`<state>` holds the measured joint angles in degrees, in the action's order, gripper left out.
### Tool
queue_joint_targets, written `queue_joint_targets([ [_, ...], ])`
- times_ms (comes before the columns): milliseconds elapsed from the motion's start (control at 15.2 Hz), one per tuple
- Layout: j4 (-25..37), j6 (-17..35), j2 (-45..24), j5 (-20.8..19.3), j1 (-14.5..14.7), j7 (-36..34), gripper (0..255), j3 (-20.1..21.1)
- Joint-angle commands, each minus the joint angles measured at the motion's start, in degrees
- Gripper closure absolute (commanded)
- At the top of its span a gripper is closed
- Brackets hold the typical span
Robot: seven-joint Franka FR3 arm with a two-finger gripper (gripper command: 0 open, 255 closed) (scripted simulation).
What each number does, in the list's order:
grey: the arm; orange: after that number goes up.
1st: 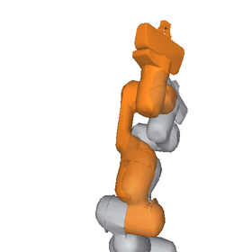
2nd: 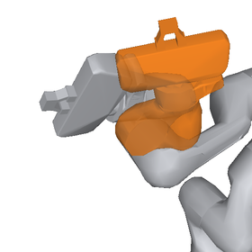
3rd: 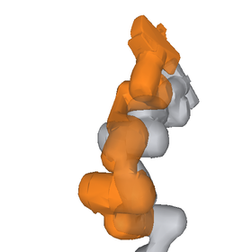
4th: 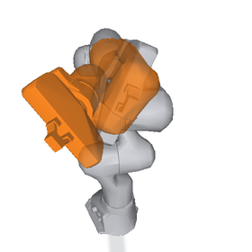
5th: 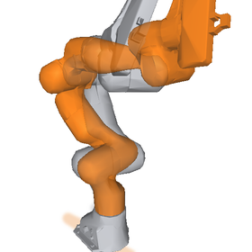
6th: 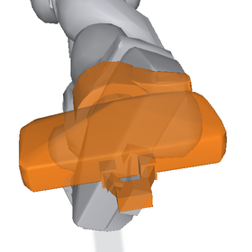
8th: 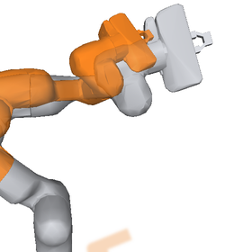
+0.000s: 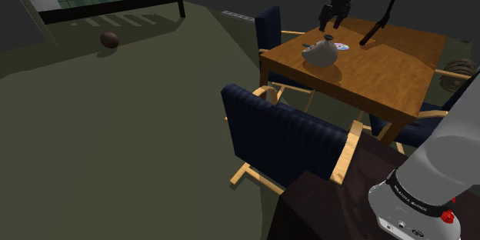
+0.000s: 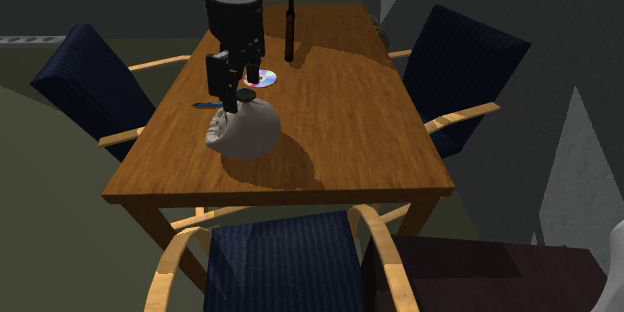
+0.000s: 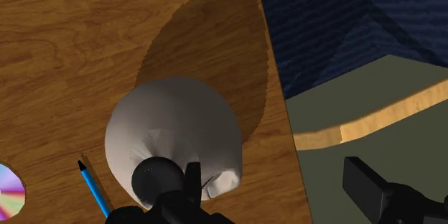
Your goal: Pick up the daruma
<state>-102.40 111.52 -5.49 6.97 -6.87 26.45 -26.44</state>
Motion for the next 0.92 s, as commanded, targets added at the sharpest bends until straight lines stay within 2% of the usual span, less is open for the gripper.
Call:
queue_joint_targets([
  [0,4.4,-0.4,-4.8,1.8,-1.6,2.8,0,-0.8],
  [396,20.3,-3.6,-19.3,6.7,-7.4,7.9,0,-0.9],
  [858,16.0,1.4,-20.1,7.3,-7.2,8.5,0,-0.5],
])
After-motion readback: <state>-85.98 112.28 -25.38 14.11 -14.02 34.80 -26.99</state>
